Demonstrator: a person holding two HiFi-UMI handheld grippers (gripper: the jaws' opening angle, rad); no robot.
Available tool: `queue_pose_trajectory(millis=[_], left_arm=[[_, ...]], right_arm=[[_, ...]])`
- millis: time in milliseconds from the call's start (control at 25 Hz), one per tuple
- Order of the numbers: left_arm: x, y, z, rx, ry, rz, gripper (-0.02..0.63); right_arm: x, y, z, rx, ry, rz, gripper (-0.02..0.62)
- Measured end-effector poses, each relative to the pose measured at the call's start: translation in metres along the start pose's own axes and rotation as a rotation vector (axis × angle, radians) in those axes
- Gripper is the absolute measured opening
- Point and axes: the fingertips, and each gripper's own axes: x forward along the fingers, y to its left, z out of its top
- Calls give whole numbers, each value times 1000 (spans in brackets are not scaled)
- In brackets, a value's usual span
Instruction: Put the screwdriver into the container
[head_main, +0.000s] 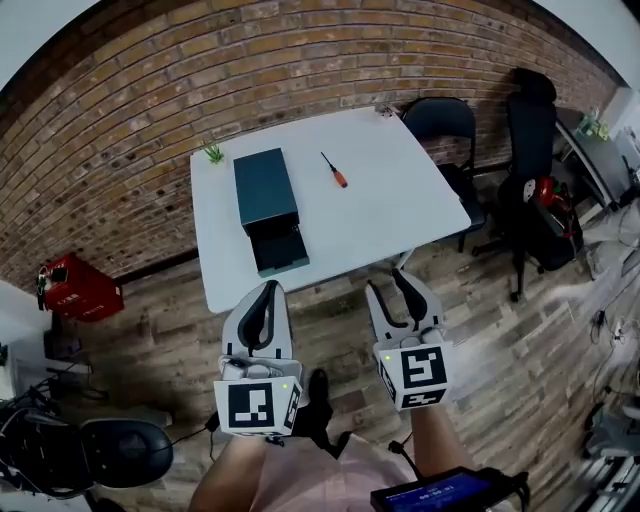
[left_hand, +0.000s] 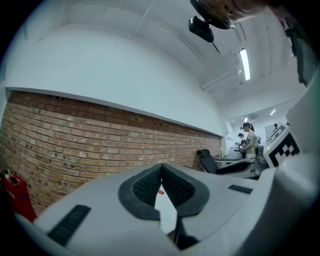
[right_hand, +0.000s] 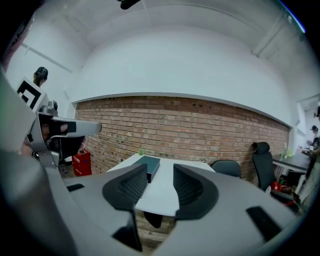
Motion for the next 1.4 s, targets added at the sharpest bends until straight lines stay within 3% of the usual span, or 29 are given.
queue_pose_trajectory(millis=[400, 680, 1080, 1400], left_arm=[[73, 48, 16, -4, -41, -28, 12], [105, 54, 21, -12, -57, -56, 12], [148, 49, 5, 5, -18, -72, 12], [215, 48, -23, 10, 48, -56, 12]], right_arm=[[78, -12, 39, -29, -28, -35, 158], [100, -25, 54, -57, -29, -58, 155], [134, -58, 44, -28, -9, -72, 155], [194, -98, 17, 10, 47, -33, 155]])
